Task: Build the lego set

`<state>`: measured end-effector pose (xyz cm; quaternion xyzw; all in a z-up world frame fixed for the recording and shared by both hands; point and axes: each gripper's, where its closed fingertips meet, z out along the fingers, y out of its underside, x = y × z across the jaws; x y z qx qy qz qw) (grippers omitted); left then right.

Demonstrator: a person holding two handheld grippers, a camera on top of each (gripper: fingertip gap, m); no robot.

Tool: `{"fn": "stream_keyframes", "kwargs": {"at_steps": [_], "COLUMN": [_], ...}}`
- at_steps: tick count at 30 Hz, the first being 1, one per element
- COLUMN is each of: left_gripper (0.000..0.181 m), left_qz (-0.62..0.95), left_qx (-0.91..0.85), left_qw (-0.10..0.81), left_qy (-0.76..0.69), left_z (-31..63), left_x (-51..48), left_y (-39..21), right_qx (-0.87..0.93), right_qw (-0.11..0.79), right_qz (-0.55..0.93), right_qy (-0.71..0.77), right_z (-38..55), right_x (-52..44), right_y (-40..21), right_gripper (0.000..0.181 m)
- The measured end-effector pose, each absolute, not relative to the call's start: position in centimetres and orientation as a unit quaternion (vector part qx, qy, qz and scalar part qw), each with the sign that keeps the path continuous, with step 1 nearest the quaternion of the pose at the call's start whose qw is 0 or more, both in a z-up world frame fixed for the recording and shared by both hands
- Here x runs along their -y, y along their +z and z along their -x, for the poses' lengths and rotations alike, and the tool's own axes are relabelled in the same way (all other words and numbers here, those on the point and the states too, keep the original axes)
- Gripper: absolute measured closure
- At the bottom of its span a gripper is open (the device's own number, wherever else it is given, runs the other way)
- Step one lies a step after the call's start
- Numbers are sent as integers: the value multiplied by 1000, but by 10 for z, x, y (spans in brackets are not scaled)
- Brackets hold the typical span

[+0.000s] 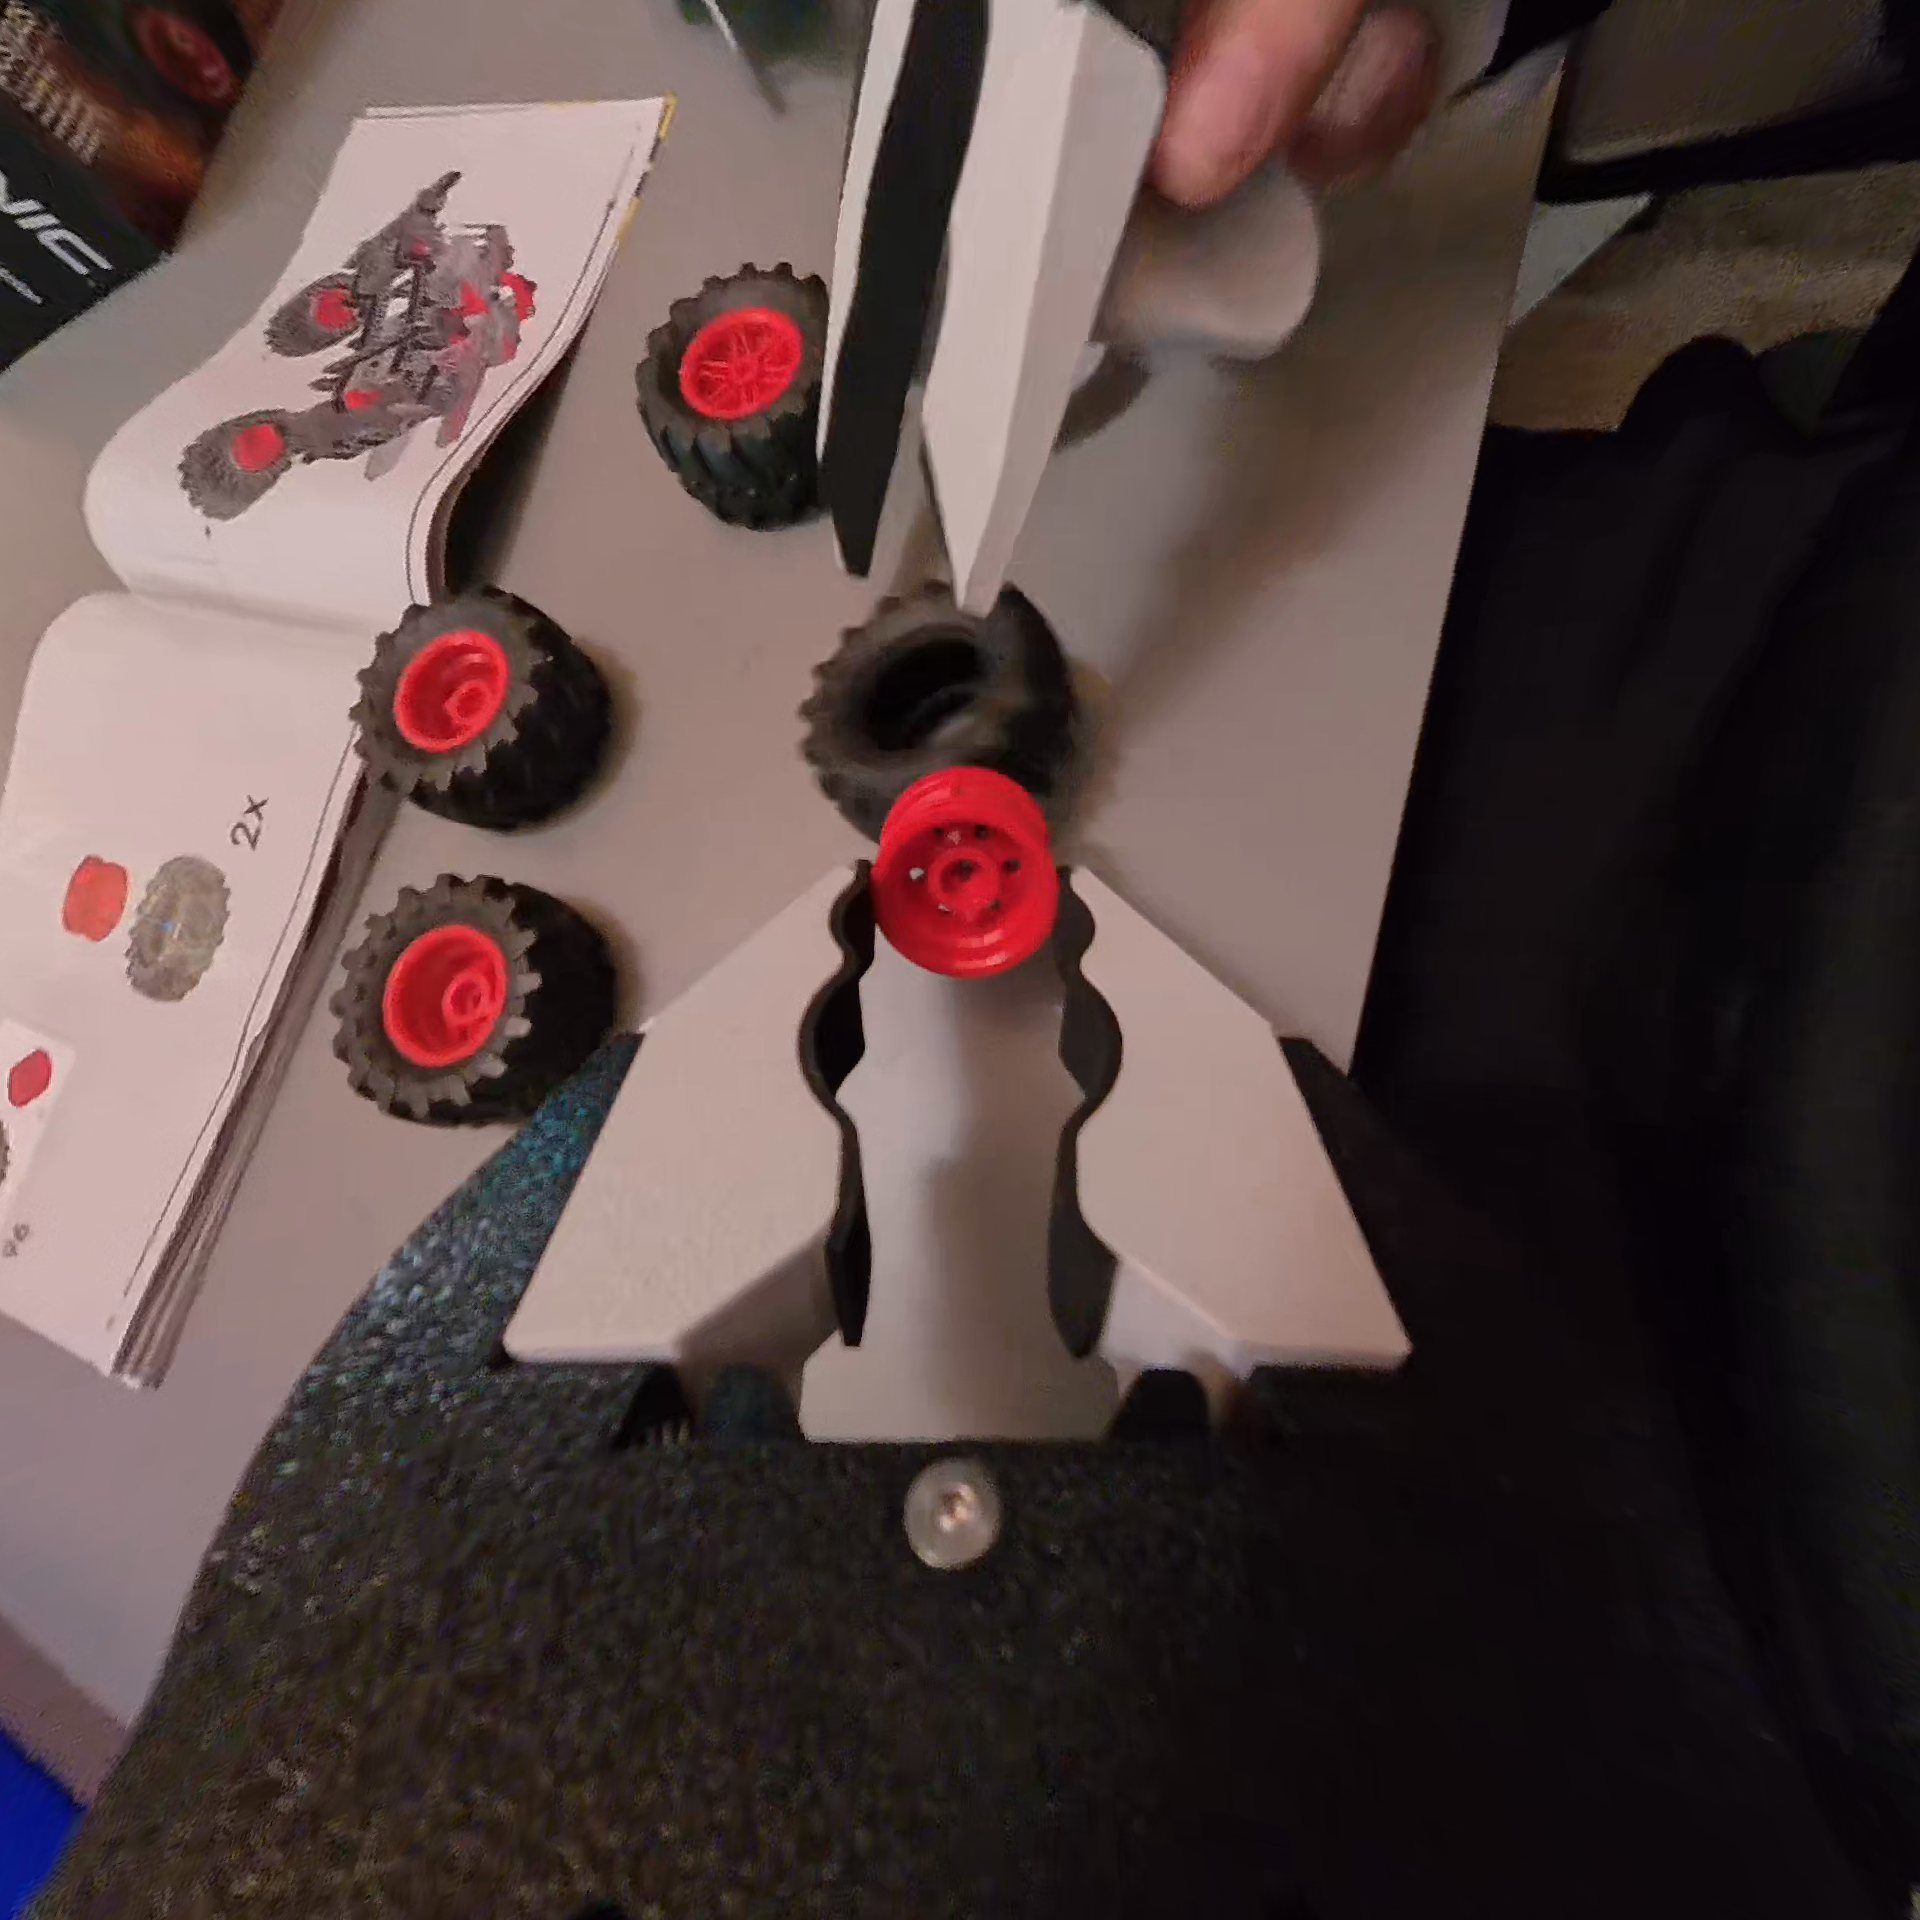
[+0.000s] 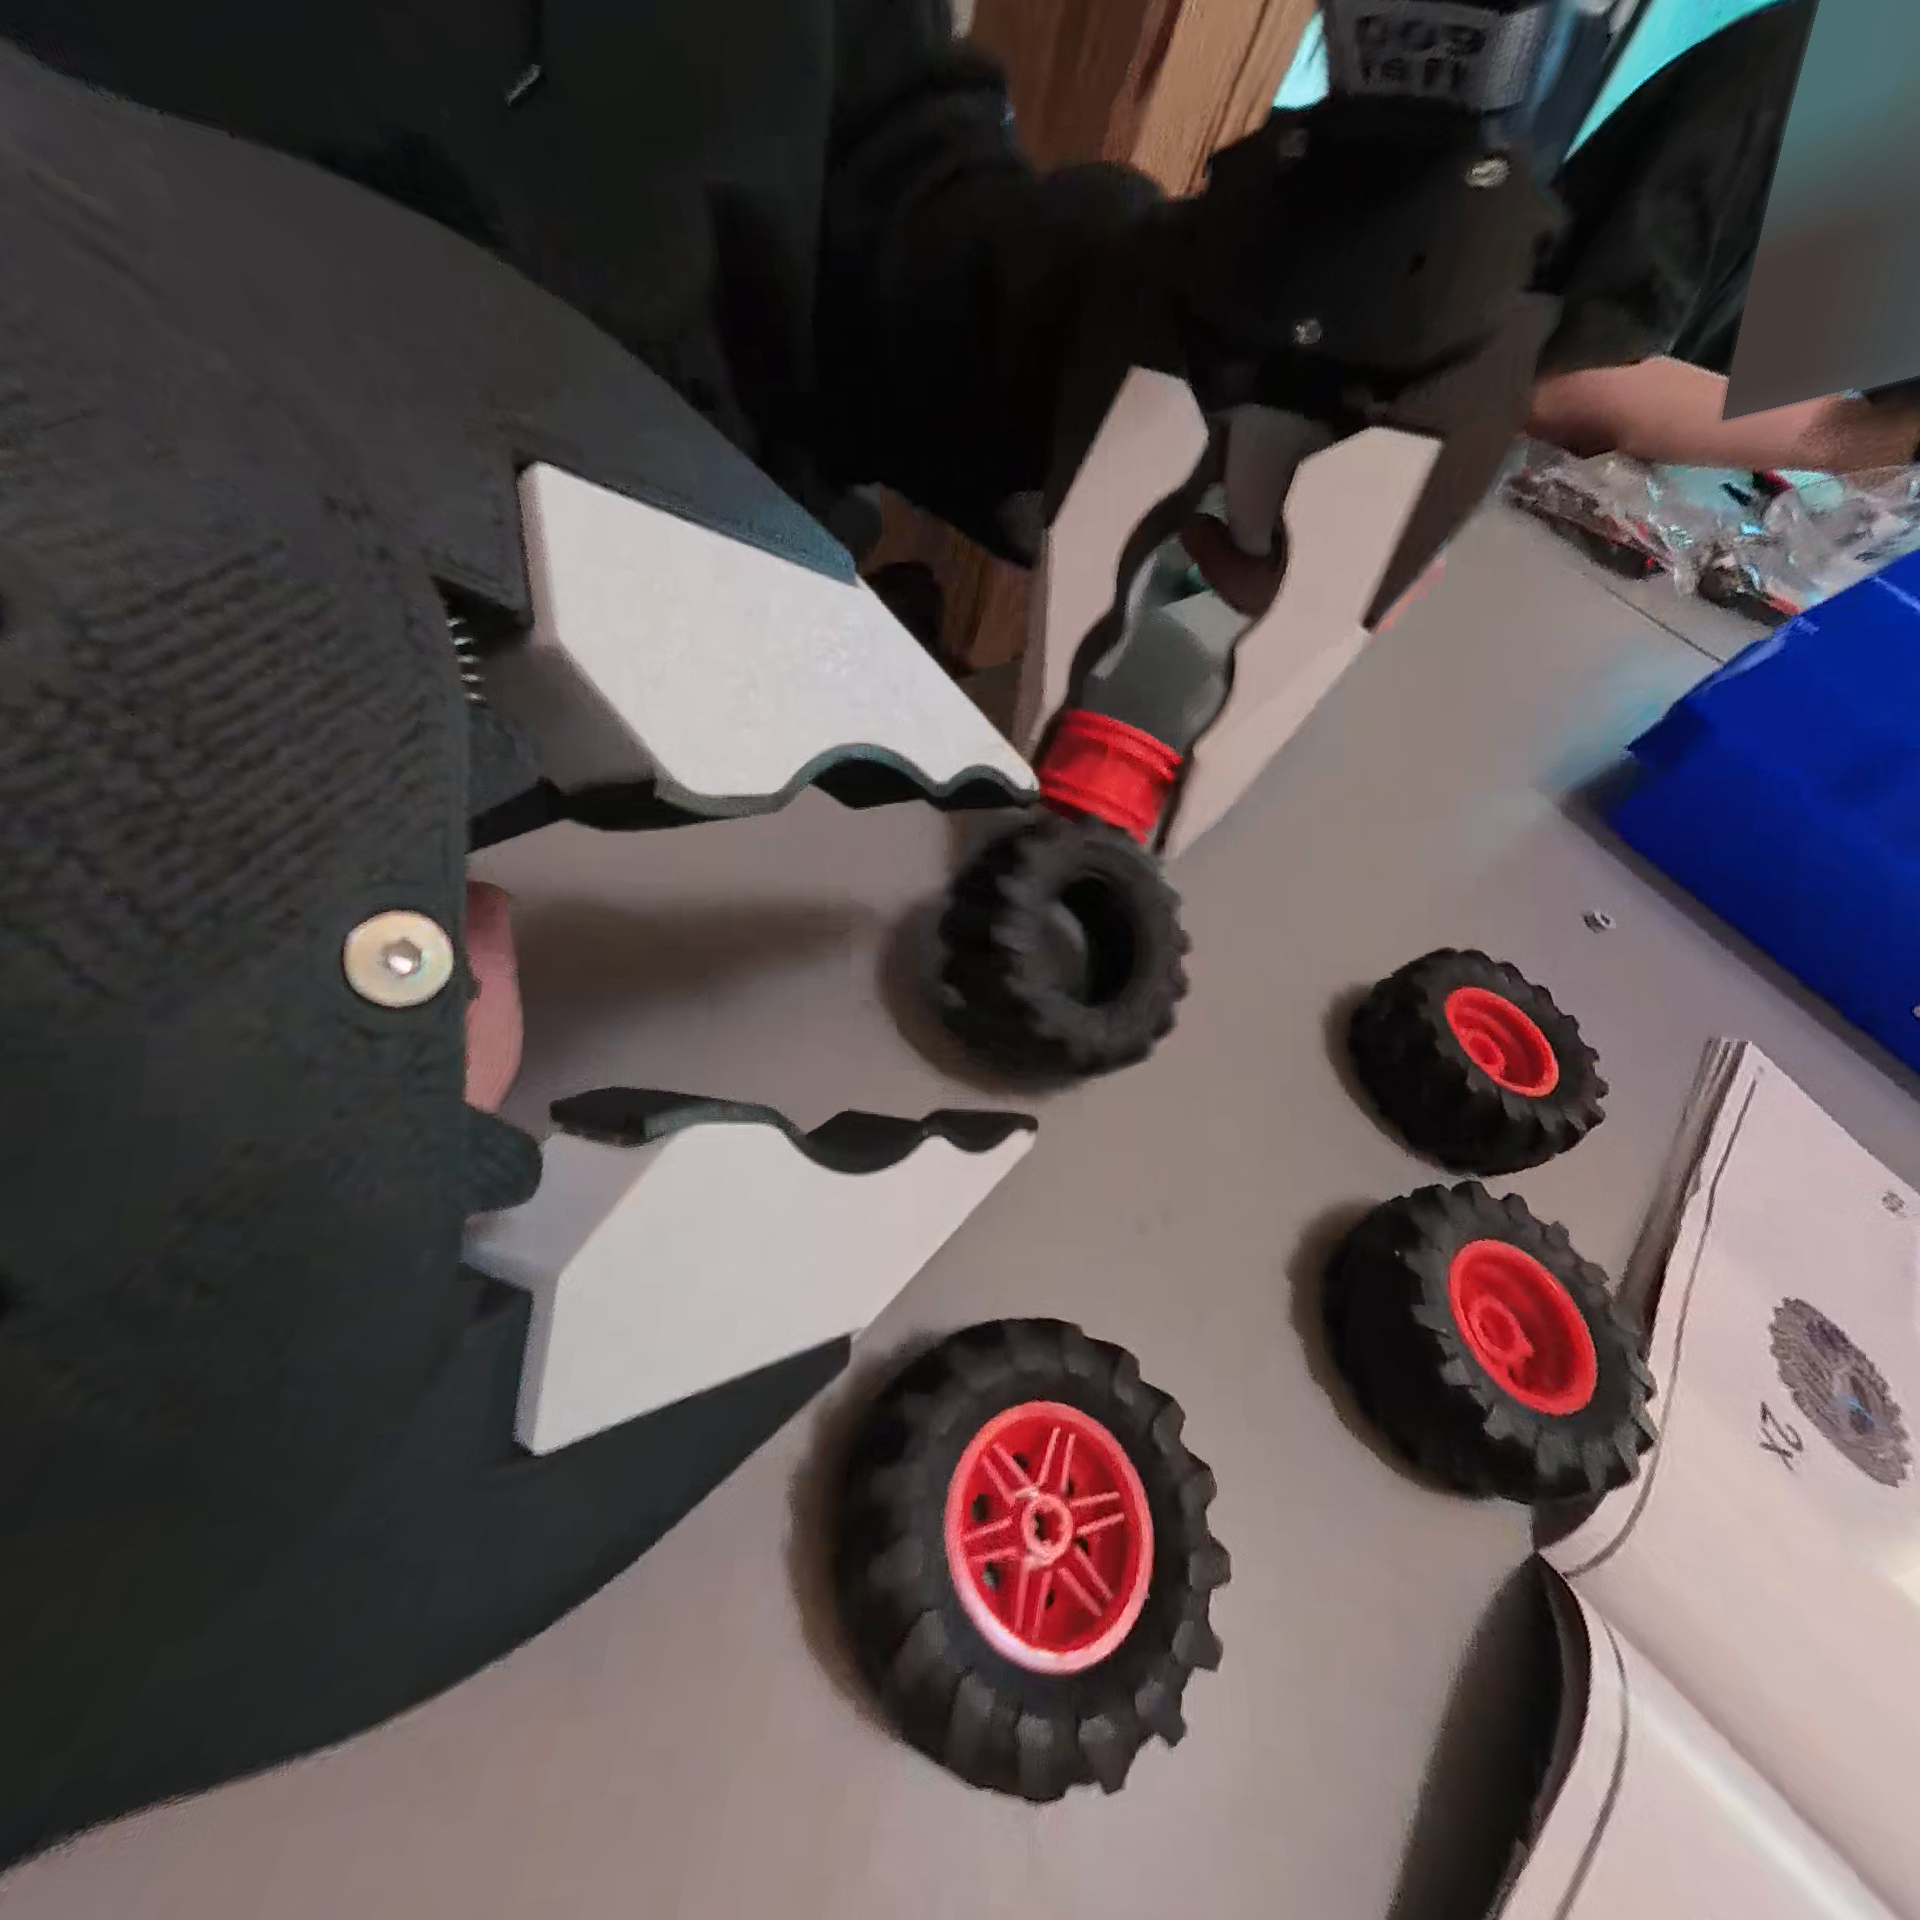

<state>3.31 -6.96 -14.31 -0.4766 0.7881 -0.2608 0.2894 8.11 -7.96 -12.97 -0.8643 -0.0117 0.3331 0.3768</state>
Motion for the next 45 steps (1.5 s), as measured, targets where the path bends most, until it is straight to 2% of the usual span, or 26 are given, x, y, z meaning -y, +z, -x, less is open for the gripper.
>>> {"fn": "stream_keyframes", "kwargs": {"at_steps": [6, 10, 13, 17, 18, 20, 21, 23, 25, 29, 34, 37, 41, 42, 45], "left_gripper": [150, 150, 150, 150, 150, 150, 150, 150, 150, 144, 134, 142, 166, 173, 181], "left_qz": [449, 450, 446, 447, 446, 440, 441, 451, 460, 469, 475, 461, 468, 467, 439], "left_qx": [-811, -824, -842, -852, -855, -859, -858, -852, -847, -841, -838, -835, -818, -820, -840], "left_qw": [281, 249, 216, 184, 180, 165, 164, 159, 152, 135, 145, 184, 203, 208, 216], "left_qy": [-248, -236, -212, -201, -197, -202, -205, -211, -219, -233, -224, -237, -266, -257, -235], "left_z": [-48, -62, -71, -82, -83, -84, -86, -88, -88, -84, -78, -78, -79, -79, -77], "left_x": [77, 80, 81, 85, 85, 89, 89, 89, 88, 89, 80, 78, 80, 78, 76], "left_y": [-131, -127, -135, -138, -138, -140, -140, -142, -142, -140, -139, -123, -107, -109, -119], "right_qx": [132, 190, 195, 204, 205, 204, 204, 202, 194, 212, 248, 269, 276, 280, 285], "right_qw": [422, 416, 394, 419, 430, 449, 455, 458, 460, 474, 468, 463, 475, 479, 469], "right_qz": [876, 877, 886, 875, 871, 861, 857, 854, 855, 844, 843, 840, 834, 830, 835], "right_qy": [192, 148, 146, 126, 123, 124, 130, 143, 138, 136, 92, 85, 49, 47, 31], "right_z": [-85, -82, -82, -89, -91, -94, -94, -93, -95, -90, -91, -88, -91, -89, -91], "right_x": [97, 96, 98, 100, 100, 99, 98, 98, 95, 92, 91, 93, 89, 89, 88], "right_y": [-133, -145, -154, -145, -140, -133, -131, -131, -133, -128, -131, -133, -128, -126, -130], "right_gripper": [112, 124, 122, 122, 126, 152, 159, 156, 144, 150, 146, 139, 159, 161, 162]}}
